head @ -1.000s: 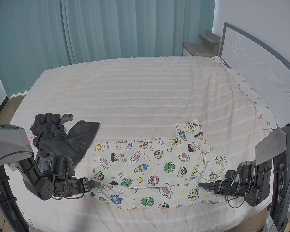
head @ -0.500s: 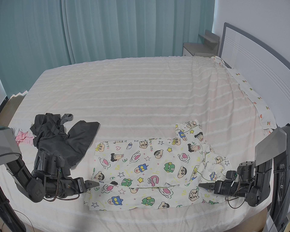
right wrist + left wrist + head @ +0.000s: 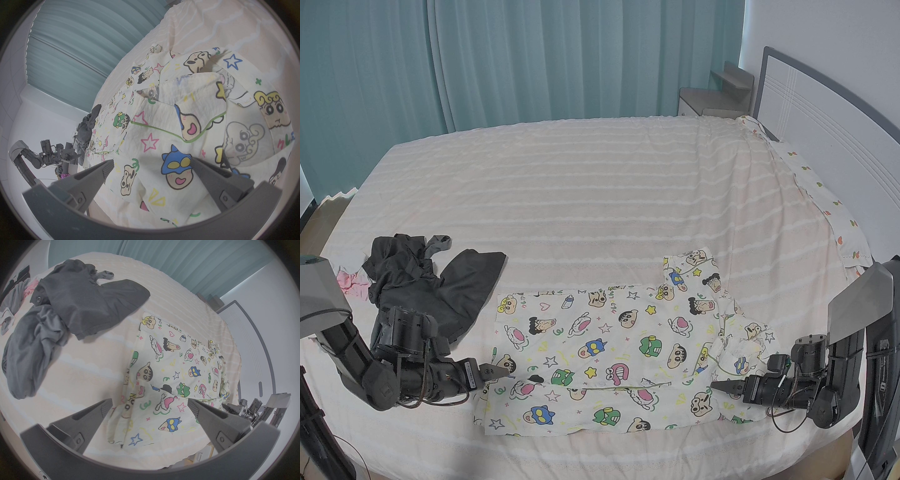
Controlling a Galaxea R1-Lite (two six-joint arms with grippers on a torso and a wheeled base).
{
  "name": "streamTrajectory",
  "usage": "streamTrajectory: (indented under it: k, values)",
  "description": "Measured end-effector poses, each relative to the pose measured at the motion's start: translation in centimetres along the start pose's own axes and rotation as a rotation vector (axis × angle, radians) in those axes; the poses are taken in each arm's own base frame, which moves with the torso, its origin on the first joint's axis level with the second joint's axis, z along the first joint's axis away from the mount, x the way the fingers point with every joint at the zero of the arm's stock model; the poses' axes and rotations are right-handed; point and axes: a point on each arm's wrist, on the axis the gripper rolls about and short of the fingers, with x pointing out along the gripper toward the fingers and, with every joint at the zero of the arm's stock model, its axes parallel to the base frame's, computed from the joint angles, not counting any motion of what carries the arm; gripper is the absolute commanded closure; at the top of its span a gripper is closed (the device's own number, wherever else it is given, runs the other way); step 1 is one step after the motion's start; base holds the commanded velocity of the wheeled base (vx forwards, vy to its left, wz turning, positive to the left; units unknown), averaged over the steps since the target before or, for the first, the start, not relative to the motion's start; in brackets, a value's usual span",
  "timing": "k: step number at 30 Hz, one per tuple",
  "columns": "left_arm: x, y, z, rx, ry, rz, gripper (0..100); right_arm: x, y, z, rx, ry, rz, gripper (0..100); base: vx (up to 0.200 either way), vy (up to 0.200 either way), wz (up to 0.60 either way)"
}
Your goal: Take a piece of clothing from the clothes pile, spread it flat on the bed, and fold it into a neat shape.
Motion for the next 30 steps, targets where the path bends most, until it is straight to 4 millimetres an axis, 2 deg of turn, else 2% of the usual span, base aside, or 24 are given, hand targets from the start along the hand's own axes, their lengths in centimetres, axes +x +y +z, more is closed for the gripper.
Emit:
streamTrajectory:
  k: [6, 10, 30]
  values:
    - [1.8, -1.0, -0.5, -0.011, 0.049, -0.023, 0, 0.0, 0.0, 0.0, 0.0, 0.0, -0.001, 0, 0.0, 0.0, 0.0]
    - [2.3, -1.4, -0.7, -0.004, 0.064, -0.029, 0, 0.0, 0.0, 0.0, 0.0, 0.001, -0.002, 0, 0.0, 0.0, 0.0]
    - [2.7, -0.9, -1.3, -0.008, 0.091, -0.007, 0, -0.1, 0.0, -0.1, -0.005, 0.004, -0.004, 0, 0.0, 0.0, 0.0]
